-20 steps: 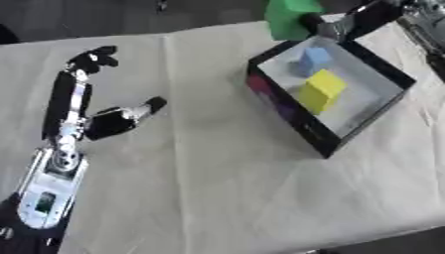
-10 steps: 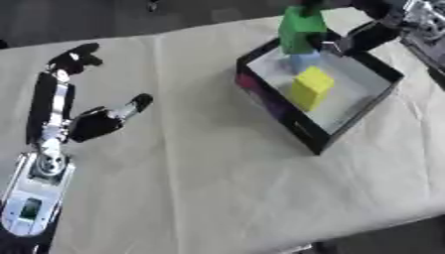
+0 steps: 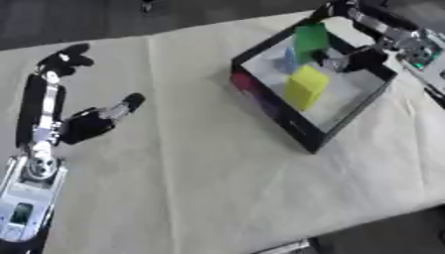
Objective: Pick up the objects with one hand, pass them to the other hand, and then place them into the box on the other side of the table.
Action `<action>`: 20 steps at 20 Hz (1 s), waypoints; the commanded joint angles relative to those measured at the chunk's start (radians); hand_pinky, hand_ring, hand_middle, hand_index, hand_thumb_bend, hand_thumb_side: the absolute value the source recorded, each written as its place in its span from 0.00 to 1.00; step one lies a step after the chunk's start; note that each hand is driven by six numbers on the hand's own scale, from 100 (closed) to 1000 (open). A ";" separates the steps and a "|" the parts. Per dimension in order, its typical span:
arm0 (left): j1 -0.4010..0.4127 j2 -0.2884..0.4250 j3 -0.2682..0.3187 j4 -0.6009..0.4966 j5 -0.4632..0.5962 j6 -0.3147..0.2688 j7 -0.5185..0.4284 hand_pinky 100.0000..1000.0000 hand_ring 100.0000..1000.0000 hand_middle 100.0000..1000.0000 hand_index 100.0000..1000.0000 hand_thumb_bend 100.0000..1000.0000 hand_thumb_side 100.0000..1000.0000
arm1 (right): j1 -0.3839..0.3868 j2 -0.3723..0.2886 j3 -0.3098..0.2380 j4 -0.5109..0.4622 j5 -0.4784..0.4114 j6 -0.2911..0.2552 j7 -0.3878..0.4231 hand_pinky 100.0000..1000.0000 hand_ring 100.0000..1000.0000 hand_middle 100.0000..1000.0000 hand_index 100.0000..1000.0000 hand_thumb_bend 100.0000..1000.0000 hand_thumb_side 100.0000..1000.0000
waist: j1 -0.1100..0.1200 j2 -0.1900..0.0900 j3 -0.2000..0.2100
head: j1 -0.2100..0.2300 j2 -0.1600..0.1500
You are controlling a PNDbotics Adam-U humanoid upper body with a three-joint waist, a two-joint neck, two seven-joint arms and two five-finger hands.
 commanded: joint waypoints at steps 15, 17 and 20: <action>0.011 0.019 0.031 -0.041 0.032 0.003 0.066 0.76 0.72 0.57 0.79 0.64 0.47 | -0.014 0.058 -0.051 -0.067 -0.185 0.125 0.017 0.99 0.85 0.87 0.99 0.00 0.41 | 0.005 -0.019 0.003 | 0.046 -0.002; 0.027 0.049 0.071 -0.078 0.074 0.019 0.104 0.76 0.72 0.57 0.78 0.51 0.54 | -0.024 0.113 -0.113 -0.187 -0.442 0.190 0.055 1.00 0.85 0.88 1.00 0.00 0.50 | 0.009 -0.021 0.002 | 0.085 -0.002; 0.043 0.103 0.119 -0.132 0.136 0.047 0.147 0.76 0.72 0.59 0.78 0.42 0.60 | -0.009 0.124 -0.173 -0.318 -0.690 0.289 0.096 1.00 0.86 0.89 1.00 0.00 0.52 | 0.007 -0.028 0.000 | 0.119 -0.002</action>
